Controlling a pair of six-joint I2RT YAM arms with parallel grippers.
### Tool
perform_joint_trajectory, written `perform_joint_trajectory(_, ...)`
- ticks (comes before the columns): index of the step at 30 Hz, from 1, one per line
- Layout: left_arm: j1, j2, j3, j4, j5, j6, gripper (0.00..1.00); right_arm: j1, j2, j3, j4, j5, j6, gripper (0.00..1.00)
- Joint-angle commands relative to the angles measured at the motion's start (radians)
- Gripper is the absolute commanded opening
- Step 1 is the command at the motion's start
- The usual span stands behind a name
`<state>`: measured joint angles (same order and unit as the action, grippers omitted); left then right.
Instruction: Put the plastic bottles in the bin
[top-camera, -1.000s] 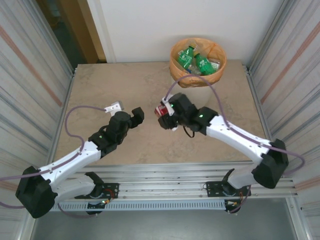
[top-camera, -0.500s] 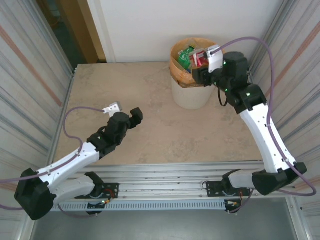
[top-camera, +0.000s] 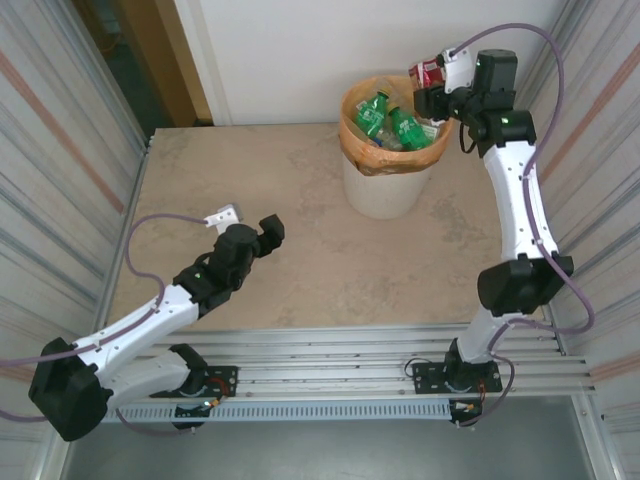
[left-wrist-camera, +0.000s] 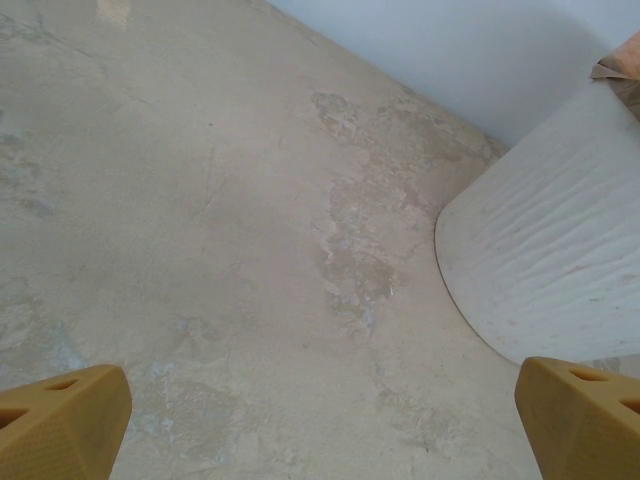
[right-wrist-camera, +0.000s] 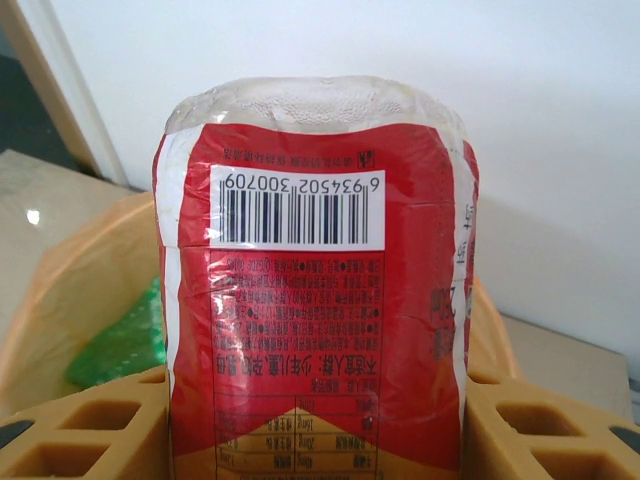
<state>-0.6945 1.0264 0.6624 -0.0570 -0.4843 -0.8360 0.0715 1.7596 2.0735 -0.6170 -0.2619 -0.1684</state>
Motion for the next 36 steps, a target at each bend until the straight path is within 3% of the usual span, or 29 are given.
perform_joint_trajectory(1, 0.010, -0.004, 0.005, -0.028, -0.033, -0.008, 0.99, -0.006, 0.072, 0.097, -0.057, -0.017, -0.060, 0.29)
perform_joint_trajectory(8, 0.020, 0.015, 0.016, -0.031, -0.028, -0.005, 0.99, -0.010, 0.223, 0.262, -0.132, 0.065, -0.119, 0.30)
perform_joint_trajectory(16, 0.025, 0.021, 0.025, -0.038, -0.028, -0.003, 0.99, -0.013, 0.308, 0.333, -0.177, 0.072, -0.141, 0.34)
perform_joint_trajectory(19, 0.025, 0.021, 0.026, -0.041, -0.028, -0.003, 0.99, -0.013, 0.312, 0.333, -0.184, 0.059, -0.138, 0.42)
perform_joint_trajectory(24, 0.026, 0.021, 0.026, -0.042, -0.027, -0.003, 0.99, -0.014, 0.311, 0.333, -0.188, 0.050, -0.128, 0.71)
perform_joint_trajectory(27, 0.026, 0.021, 0.027, -0.042, -0.025, -0.003, 0.99, -0.014, 0.308, 0.333, -0.183, 0.047, -0.125, 0.81)
perform_joint_trajectory(31, 0.027, 0.024, 0.029, -0.042, -0.023, -0.003, 0.99, -0.014, 0.301, 0.333, -0.168, 0.033, -0.114, 0.82)
perform_joint_trajectory(36, 0.027, 0.026, 0.034, -0.043, -0.013, -0.005, 0.99, -0.015, 0.308, 0.333, -0.127, 0.010, -0.079, 0.71)
